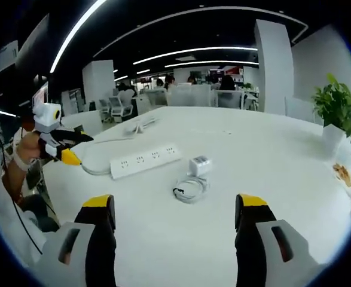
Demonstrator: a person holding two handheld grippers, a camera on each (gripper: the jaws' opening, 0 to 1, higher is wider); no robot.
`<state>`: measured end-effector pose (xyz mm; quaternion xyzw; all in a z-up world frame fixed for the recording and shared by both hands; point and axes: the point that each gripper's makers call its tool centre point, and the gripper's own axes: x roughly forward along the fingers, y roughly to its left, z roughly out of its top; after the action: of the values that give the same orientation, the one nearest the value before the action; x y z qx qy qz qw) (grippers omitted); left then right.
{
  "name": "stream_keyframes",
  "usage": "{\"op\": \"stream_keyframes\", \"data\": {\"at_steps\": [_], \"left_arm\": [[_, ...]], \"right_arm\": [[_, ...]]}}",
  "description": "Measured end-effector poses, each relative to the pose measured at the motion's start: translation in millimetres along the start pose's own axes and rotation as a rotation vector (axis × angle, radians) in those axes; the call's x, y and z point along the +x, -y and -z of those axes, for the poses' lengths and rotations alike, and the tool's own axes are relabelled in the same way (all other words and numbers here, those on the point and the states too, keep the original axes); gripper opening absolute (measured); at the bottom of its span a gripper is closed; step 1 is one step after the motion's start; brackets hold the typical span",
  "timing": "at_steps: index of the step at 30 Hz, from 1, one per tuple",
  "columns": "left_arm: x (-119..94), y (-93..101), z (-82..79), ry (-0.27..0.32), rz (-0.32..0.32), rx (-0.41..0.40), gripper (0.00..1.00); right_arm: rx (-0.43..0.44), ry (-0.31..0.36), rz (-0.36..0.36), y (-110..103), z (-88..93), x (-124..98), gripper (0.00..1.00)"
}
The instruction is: Straighten the power strip on the desk, plug the charger into it
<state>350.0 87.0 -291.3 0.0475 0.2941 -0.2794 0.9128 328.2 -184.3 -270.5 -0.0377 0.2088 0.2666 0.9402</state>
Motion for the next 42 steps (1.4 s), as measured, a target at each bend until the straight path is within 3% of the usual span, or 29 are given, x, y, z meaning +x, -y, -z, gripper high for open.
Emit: {"op": "stream_keyframes", "data": {"at_steps": [1,5,7,11,13,17,26,31,39,42], "left_arm": [[3,1.2,2.3,-0.024,0.006,-0.001,0.96],[11,0.7,-3.7,-0.015,-0.005,0.018,0.95],[17,1.6,-5.4,-0.014,0.010,0.028,0.88],[28,2.0,-5.7,-0.035,0.021,0.044,0.86],[33,1.2,-8.7,-0.035,0.032,0.071,0.78],[44,-4.2,-9.2,-0.065,0.016,0.053,0.88],[78,-10.1,-8.7,-0.134,0.018,0.071,0.87],[98,-11.5,-6.0,-0.184,0.014,0.100,0.84],[111,-8.9,4.5,-0.243,0.016,0.101,0.84],[115,-13.0,11.0,-0.276,-0.010,0.133,0.82]], "right_arm": [[0.002,0.000,-0.001,0,0.4,0,0.81],[0.021,0.011,-0.021,-2,-0.8,-2,0.80],[0.021,0.012,-0.021,-2,-0.6,-2,0.80],[0.022,0.019,-0.018,1,-1.3,-2,0.80],[0.024,0.021,-0.016,1,-1.4,-2,0.80],[0.023,0.019,-0.017,2,-2.1,-4,0.80],[-0.020,0.019,0.012,8,-5.8,-7,0.80],[0.005,0.026,0.003,8,-5.5,-7,0.80],[0.020,0.022,0.001,11,-0.7,-9,0.80],[0.019,0.026,-0.011,10,-0.4,-9,0.79]]}}
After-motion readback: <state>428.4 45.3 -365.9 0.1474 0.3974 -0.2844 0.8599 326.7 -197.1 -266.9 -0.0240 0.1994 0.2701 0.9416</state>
